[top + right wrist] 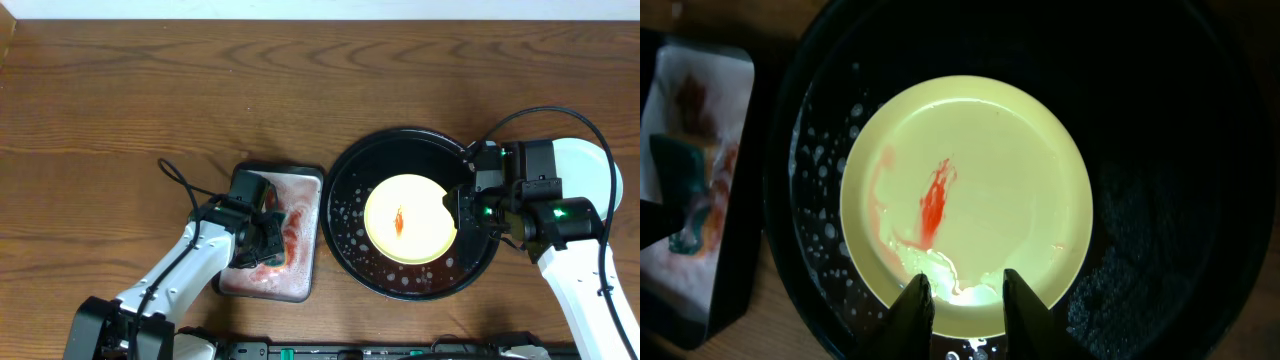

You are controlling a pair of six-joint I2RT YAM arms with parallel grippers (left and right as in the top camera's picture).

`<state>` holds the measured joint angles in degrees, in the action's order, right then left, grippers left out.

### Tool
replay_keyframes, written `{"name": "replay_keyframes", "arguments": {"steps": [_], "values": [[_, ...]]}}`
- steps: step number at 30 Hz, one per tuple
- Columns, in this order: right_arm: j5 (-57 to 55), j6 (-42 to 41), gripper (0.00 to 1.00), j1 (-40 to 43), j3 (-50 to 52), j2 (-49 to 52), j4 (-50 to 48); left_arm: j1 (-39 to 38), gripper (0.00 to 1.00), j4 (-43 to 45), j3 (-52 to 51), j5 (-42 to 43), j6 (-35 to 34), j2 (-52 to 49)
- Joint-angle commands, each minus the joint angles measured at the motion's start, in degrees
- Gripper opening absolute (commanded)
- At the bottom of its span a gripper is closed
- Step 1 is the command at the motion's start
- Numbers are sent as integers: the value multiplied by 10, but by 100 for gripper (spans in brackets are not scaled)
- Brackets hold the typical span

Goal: Clean dirty plates on tray and stack at the side
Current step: 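Dip and rub the sponge in the soapy tray with left gripper, then lift the sponge with left gripper and carry it to the yellow plate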

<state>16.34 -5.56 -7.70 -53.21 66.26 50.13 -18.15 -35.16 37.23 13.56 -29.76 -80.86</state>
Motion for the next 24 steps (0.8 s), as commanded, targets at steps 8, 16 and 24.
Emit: {"name": "replay_keyframes", "arguments": {"steps": [8,16,24], "values": [[6,-2,21,-5,-5,-3,0,0,53,-109,102,3,36,-3],[6,-2,21,-5,-5,-3,-1,-1,49,-82,66,-31,35,-6],[6,-2,24,-5,-5,-3,-2,-1,11,30,-13,-31,-5,-28]]}}
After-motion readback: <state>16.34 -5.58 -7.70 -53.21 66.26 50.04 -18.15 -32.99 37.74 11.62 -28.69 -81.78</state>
